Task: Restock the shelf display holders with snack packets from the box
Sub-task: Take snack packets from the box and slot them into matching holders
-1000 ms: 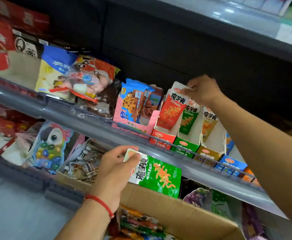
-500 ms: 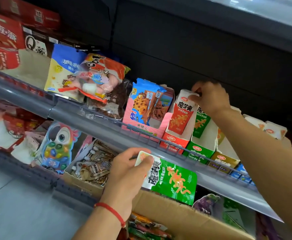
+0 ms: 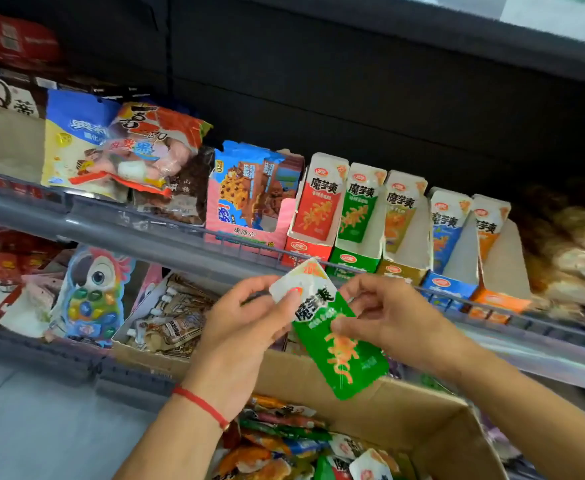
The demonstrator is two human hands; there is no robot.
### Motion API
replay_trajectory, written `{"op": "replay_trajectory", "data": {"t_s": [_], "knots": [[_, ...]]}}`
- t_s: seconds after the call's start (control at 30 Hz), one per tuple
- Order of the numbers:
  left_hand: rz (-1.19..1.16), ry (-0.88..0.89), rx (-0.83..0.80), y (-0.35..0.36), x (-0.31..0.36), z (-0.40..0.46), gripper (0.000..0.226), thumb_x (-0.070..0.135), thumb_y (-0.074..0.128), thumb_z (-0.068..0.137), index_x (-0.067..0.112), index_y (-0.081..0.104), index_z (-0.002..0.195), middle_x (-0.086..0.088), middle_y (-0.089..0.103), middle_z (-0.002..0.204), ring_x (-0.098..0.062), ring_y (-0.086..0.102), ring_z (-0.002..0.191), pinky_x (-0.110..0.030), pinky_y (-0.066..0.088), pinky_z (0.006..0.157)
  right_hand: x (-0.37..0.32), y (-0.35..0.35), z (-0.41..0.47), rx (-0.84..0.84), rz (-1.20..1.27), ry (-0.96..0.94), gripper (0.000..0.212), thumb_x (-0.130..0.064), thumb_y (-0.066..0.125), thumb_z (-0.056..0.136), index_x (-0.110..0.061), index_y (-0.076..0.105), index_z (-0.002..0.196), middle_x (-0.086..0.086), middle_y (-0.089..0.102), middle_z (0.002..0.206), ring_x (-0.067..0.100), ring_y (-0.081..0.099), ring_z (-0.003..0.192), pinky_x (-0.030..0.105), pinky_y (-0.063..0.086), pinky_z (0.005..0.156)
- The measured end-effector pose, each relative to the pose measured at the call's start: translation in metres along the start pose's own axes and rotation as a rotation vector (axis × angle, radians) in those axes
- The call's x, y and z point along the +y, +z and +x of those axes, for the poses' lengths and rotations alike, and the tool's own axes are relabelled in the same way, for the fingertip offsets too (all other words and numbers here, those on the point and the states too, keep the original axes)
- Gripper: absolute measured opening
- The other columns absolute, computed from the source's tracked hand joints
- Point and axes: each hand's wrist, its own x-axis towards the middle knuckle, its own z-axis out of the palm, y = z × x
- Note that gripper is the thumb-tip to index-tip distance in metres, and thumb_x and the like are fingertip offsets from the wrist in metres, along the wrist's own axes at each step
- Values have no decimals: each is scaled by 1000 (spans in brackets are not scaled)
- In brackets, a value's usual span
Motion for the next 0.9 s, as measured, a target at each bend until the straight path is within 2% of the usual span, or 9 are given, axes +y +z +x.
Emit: {"op": "replay_trajectory", "data": {"t_s": [0.1, 0.2, 0.3, 0.37, 0.47, 0.57, 0.63, 0.7, 0.9], "knots": [[192, 45, -18, 8, -8, -8, 45, -12, 71, 84, 15, 62, 118, -10, 79, 95, -26, 75, 92, -39, 60, 82, 2, -4, -12, -54, 84, 102, 32, -20, 81, 86, -20, 61, 111, -3, 71, 71, 15, 67, 68, 36, 51, 66], [377, 128, -82, 17, -12, -14, 49, -6, 73, 85, 25, 60, 121, -4, 80, 87, -13, 75, 83, -20, 56, 72, -1, -18, -16, 26, -172, -79, 45, -39, 78, 87, -37, 59, 127, -7, 73, 96, 9, 71, 87, 28, 58, 79], [424, 148, -147, 25, -12, -15, 50, 3, 75, 87, 30, 57, 126, 0, 80, 92, -12, 75, 90, -23, 57, 81, -9, -32, -16, 13, -371, -187, 16, -34, 74, 92, -26, 75, 106, -10, 74, 86, 5, 69, 79, 28, 57, 73], [414, 158, -119, 26, -9, -14, 47, 3, 74, 87, 29, 60, 123, 5, 80, 96, -7, 74, 93, -23, 59, 84, -16, -45, -14, 53, -374, -189, 10, -27, 71, 95, -19, 77, 98, -9, 76, 83, 4, 70, 74, 29, 59, 70], [422, 156, -17, 21, -5, -7, 38, 4, 73, 88, 29, 64, 116, 11, 78, 100, -3, 72, 94, -29, 58, 91, -30, -83, 0, 341, -360, -235, 10, -23, 72, 94, -16, 77, 100, -7, 76, 82, 4, 72, 70, 25, 59, 68], [439, 109, 35, 17, -2, -2, 36, 1, 69, 89, 31, 66, 109, 11, 78, 96, -11, 73, 92, -44, 58, 93, -47, -120, 24, 632, -313, -268, 11, -22, 72, 95, -16, 77, 103, -5, 76, 84, 8, 73, 72, 20, 58, 63], [445, 92, 49, 18, -3, -2, 38, -5, 63, 89, 28, 67, 106, 7, 79, 91, -16, 74, 85, -50, 59, 89, -50, -138, 47, 733, -304, -262, 12, -26, 70, 96, -19, 76, 104, -6, 76, 87, 9, 73, 75, 23, 60, 66], [449, 87, 52, 20, -3, -1, 37, -7, 58, 91, 25, 66, 106, 5, 79, 88, -17, 74, 78, -51, 60, 84, -48, -149, 71, 770, -333, -246, 9, -30, 70, 95, -26, 75, 100, -8, 75, 90, 9, 73, 80, 36, 63, 76], [445, 58, 68, 18, 1, 1, 33, -5, 57, 92, 23, 66, 106, 3, 78, 85, -19, 73, 75, -48, 61, 81, -29, -148, 130, 672, -491, -146, 14, -33, 74, 91, -25, 77, 103, 0, 77, 92, 18, 73, 86, 44, 60, 86]]}}
